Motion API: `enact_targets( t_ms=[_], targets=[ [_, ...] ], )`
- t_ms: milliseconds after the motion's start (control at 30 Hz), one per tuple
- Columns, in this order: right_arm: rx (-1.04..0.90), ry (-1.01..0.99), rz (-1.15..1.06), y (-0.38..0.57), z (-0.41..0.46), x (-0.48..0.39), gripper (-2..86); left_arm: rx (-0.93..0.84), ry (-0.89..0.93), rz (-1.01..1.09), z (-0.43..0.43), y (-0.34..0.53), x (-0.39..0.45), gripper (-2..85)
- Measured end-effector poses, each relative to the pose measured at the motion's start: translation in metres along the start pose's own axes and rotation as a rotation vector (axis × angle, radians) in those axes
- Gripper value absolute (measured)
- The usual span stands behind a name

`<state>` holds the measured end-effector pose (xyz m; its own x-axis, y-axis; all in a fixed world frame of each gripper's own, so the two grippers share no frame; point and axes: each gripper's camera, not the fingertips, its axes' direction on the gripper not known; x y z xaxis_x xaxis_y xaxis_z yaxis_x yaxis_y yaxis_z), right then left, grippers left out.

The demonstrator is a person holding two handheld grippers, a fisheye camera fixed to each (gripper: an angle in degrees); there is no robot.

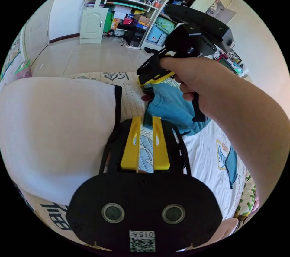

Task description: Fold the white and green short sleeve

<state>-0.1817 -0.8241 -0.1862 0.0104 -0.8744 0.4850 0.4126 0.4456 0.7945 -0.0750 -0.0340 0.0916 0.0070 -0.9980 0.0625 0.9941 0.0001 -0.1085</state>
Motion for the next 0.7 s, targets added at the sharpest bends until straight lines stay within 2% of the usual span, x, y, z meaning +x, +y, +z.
enact_targets(
  t_ms=[67, 200, 300, 467, 567, 700],
  targets=[
    [0.031, 0.005, 0.039, -0.003, -0.004, 0.009, 3.2, -0.002, 0.024, -0.006, -0.001, 0.003, -0.003, 0.9],
    [0.105, -0.046, 0.085, 0.008, -0.023, 0.034, 0.8, 0.019, 0.076, -0.025, -0.011, 0.010, -0.007, -0.4],
    [0.231, -0.124, 0.161, 0.035, -0.054, 0.074, 0.3, 0.108, 0.097, 0.036, -0.039, 0.017, 0.007, -0.6],
    [0.421, -0.285, 0.314, 0.127, -0.095, 0.160, 0.0, 0.218, 0.141, 0.312, -0.086, 0.035, 0.073, -0.4],
    [0.460, -0.272, 0.396, 0.189, -0.096, 0.193, 0.1, 0.180, 0.165, 0.496, -0.089, 0.056, 0.124, -0.1],
    [0.431, -0.304, 0.513, 0.252, -0.067, 0.221, 0.3, 0.100, 0.134, 0.641, -0.072, 0.092, 0.172, 0.3]
  ],
)
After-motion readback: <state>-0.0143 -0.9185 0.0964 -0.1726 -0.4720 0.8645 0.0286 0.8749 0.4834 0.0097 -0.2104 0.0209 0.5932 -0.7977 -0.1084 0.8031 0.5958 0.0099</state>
